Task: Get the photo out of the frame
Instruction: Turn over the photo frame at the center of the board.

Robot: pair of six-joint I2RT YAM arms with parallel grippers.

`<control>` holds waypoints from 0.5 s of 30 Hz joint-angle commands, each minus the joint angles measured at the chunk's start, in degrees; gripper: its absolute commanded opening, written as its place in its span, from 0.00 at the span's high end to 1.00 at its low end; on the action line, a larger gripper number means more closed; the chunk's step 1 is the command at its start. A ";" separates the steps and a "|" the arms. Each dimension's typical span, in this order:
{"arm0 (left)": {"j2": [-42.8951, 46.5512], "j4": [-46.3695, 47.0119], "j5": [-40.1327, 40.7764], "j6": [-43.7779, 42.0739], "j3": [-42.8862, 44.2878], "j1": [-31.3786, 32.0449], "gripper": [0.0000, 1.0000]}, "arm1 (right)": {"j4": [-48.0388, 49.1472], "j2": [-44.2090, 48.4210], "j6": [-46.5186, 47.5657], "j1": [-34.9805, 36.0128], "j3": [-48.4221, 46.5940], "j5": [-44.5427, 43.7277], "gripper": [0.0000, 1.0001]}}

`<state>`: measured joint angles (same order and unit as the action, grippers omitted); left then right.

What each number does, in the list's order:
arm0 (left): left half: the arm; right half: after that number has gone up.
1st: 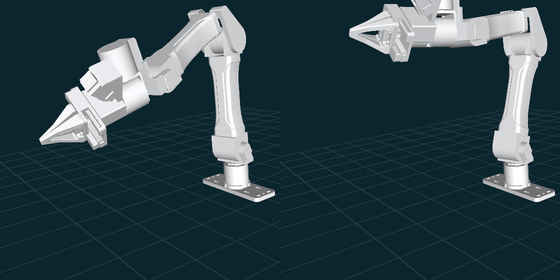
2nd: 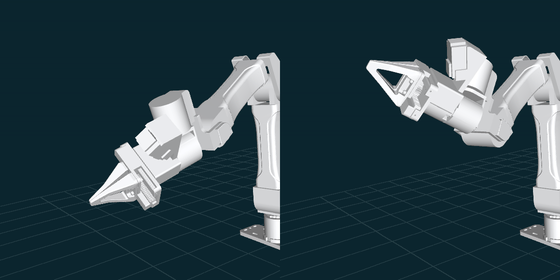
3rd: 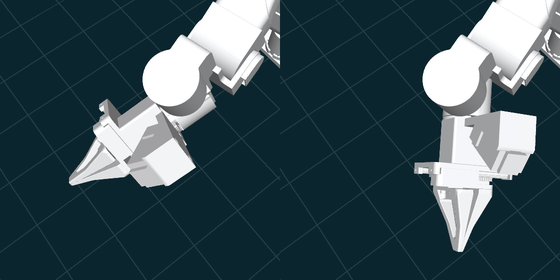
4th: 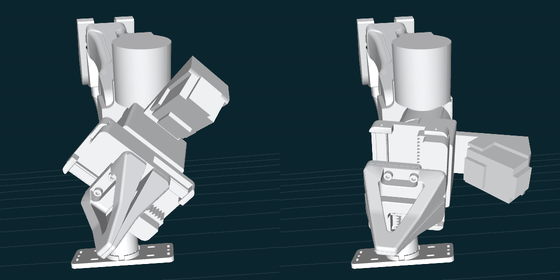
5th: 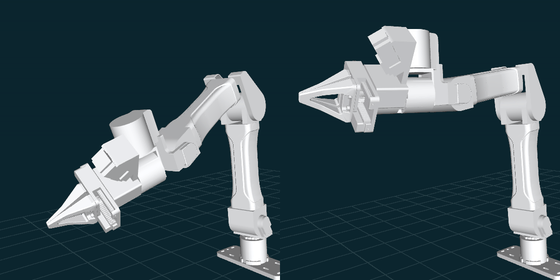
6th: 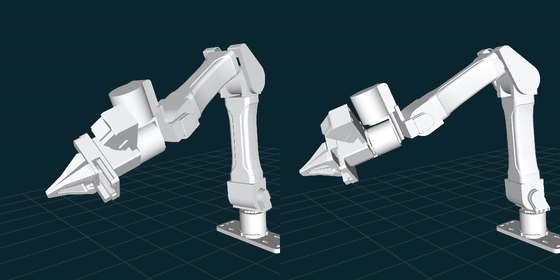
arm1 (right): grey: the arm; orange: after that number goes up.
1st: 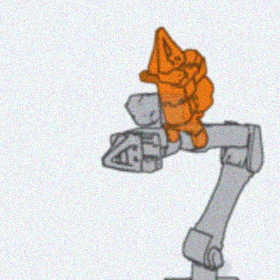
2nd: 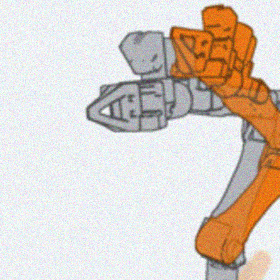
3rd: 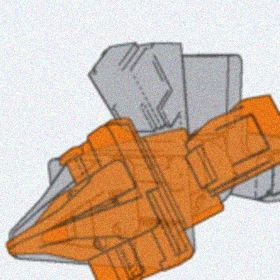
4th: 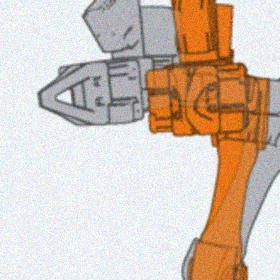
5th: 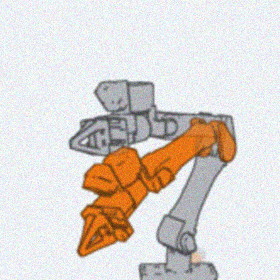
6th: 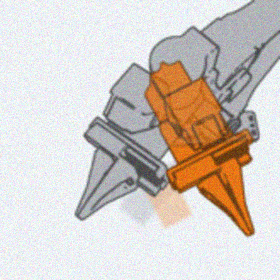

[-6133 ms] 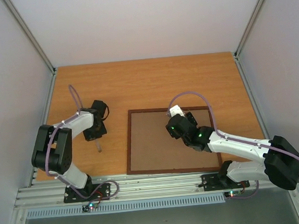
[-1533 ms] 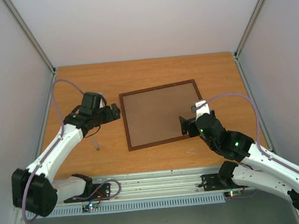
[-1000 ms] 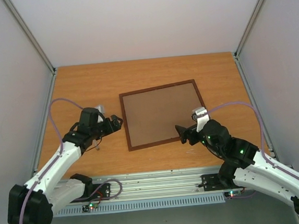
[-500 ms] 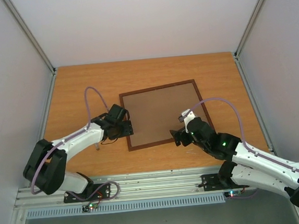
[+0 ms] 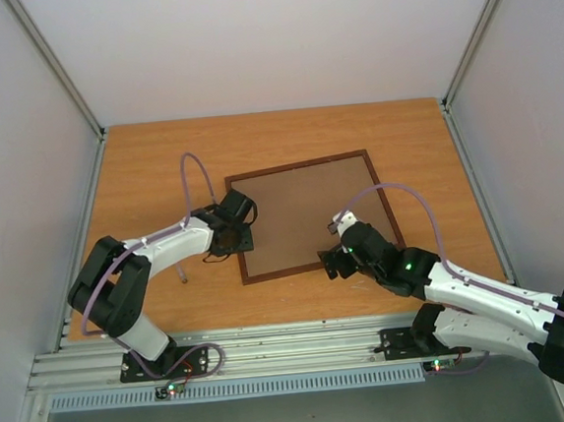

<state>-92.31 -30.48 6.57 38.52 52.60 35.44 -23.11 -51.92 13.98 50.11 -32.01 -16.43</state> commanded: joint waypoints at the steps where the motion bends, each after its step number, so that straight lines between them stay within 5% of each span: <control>1: 0.18 1.10 -1.65 0.24 -1.77 0.24 0.48 | 1.42 -0.50 0.78 0.42 -0.56 0.28 0.02; 15: 6.45 1.30 -6.10 2.05 -7.35 3.11 0.57 | 2.07 -2.48 1.44 1.35 -0.86 0.14 0.02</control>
<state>-88.01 -29.87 1.67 39.68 46.26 37.41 -22.22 -54.26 14.57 50.85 -32.01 -16.40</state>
